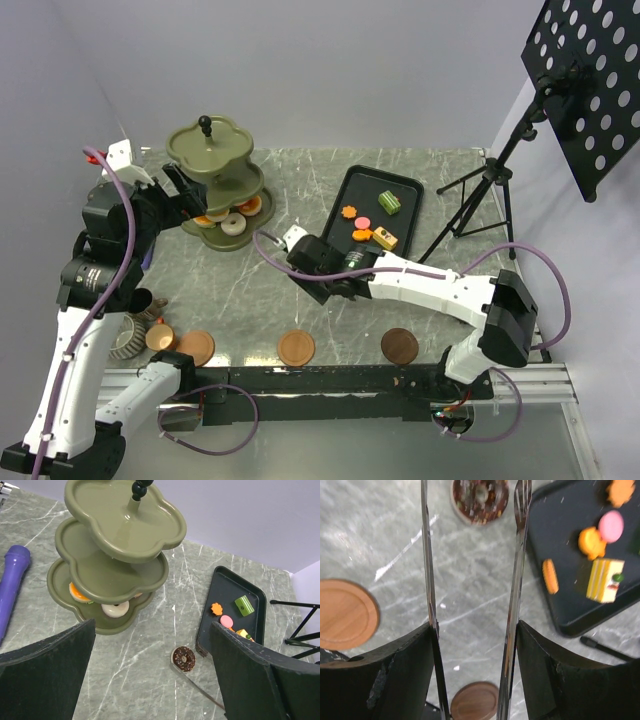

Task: Serve the afternoon tea

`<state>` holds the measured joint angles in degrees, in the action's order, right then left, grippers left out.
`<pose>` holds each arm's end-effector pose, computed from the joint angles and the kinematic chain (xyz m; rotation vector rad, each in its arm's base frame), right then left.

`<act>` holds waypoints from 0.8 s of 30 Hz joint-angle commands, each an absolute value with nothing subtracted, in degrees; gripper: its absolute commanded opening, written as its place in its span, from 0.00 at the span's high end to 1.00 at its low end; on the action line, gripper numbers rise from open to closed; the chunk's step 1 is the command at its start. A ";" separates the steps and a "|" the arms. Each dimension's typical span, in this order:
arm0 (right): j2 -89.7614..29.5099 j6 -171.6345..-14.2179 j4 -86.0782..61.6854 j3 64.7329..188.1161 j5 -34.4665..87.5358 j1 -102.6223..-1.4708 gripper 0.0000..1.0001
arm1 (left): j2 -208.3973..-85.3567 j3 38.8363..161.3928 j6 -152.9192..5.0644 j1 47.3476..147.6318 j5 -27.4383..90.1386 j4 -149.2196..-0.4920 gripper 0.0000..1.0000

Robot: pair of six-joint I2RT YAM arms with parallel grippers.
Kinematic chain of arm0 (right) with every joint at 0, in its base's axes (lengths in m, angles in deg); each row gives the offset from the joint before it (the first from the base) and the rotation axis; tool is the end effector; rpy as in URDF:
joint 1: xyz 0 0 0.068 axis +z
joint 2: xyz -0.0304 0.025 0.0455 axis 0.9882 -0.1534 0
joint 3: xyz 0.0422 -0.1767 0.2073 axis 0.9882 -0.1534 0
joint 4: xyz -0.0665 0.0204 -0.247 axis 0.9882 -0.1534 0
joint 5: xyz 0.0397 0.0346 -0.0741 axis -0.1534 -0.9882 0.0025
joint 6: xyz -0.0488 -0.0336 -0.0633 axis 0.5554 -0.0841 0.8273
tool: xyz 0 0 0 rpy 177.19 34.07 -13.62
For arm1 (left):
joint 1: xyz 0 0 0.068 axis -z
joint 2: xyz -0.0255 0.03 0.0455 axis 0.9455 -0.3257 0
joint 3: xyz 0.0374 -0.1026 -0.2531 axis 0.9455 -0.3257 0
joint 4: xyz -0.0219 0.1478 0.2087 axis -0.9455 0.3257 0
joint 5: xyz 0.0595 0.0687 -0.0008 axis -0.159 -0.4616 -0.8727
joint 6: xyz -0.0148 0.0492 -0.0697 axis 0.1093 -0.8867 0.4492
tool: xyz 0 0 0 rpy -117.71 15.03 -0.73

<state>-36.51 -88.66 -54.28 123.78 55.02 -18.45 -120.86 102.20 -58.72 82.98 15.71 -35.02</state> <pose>0.1775 0.2847 0.2559 -1.1225 2.2045 0.0100 0.1829 -0.0287 0.4381 -0.3245 1.7792 -0.3682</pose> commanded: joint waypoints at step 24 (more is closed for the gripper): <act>-39.92 -95.08 -51.24 118.20 55.36 -18.16 0.39 | -120.69 103.71 -58.61 83.73 15.97 -36.45 0.00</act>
<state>-38.56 -94.82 -53.42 118.19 55.37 -17.84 -120.86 102.20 -58.68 83.46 15.76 -35.15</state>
